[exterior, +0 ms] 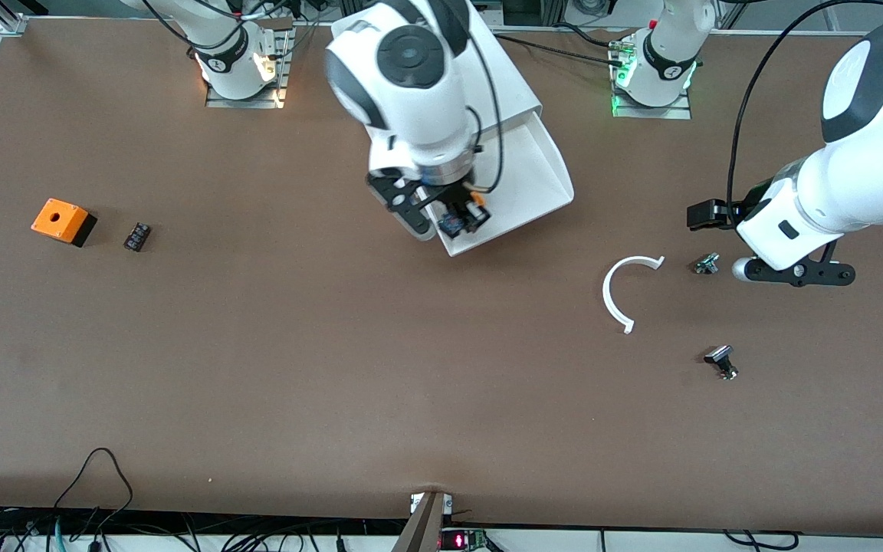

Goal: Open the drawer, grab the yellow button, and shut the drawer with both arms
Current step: 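Lift the yellow button out with the right gripper toward the orange box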

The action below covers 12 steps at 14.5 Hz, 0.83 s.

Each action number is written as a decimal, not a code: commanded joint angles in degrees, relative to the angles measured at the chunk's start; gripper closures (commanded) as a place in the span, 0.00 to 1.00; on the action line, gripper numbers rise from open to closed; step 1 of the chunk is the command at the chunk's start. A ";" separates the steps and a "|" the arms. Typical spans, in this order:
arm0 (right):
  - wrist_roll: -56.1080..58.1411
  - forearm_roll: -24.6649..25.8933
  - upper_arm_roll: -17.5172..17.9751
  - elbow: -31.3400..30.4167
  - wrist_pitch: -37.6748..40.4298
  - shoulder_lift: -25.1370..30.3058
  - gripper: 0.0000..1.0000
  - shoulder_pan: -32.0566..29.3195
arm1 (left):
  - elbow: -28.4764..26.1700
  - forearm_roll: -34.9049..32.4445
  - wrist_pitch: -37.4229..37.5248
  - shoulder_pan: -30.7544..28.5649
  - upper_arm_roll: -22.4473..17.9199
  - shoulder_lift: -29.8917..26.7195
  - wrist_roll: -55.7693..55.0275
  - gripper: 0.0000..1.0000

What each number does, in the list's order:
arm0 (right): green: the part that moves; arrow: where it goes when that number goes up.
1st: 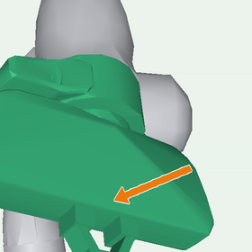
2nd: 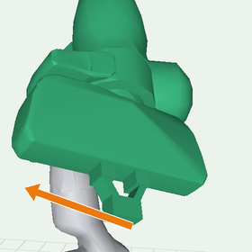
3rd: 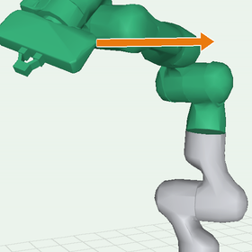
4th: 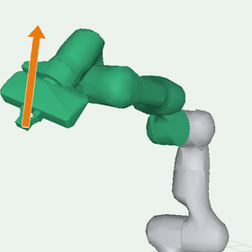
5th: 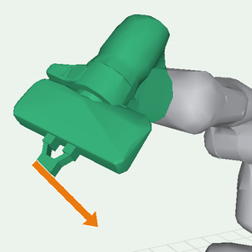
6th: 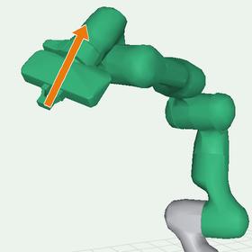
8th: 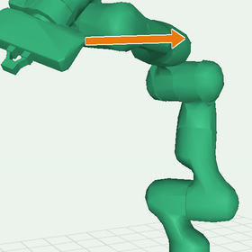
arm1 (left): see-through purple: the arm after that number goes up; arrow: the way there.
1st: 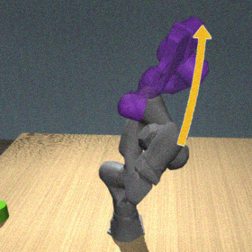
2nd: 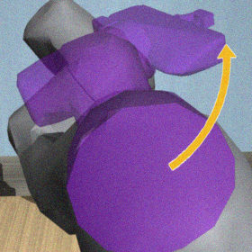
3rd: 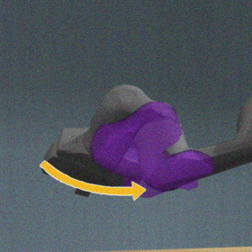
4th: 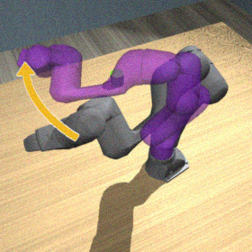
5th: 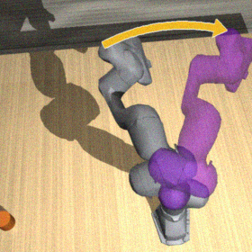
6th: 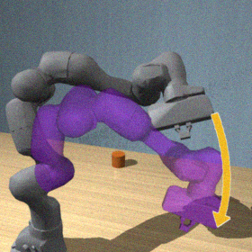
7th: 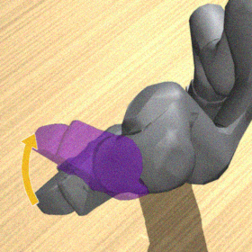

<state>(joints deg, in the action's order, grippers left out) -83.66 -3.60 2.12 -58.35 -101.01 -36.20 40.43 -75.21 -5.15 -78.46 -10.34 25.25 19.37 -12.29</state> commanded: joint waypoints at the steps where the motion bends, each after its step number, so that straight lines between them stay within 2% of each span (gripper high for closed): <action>1: 17.68 -0.79 -0.18 -0.80 8.25 2.97 1.00 -4.90 | 2.70 -1.26 0.85 0.40 0.24 2.07 -0.63 0.00; 3: 28.93 -0.26 -3.06 -2.37 11.27 3.85 1.00 -6.76 | 2.61 -1.26 0.59 0.40 0.33 2.16 -0.80 0.00; 7: 48.98 -0.70 -13.25 -13.95 7.51 8.33 1.00 -6.76 | 2.35 -1.00 -3.28 0.14 0.41 1.99 -6.41 0.00; 9: 57.34 -0.88 -17.65 -23.60 0.94 11.40 1.00 -6.76 | 1.47 -1.08 -3.28 0.14 0.59 1.72 -8.62 0.00; 12: 64.47 -0.53 -21.96 -40.30 -16.10 16.59 1.00 -6.59 | 0.51 -1.00 -3.37 0.23 0.76 1.28 -9.68 0.00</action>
<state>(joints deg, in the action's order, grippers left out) -23.62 -3.64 -17.72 -83.88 -107.23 -26.93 32.77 -74.76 -5.15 -81.86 -10.30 25.46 20.64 -20.06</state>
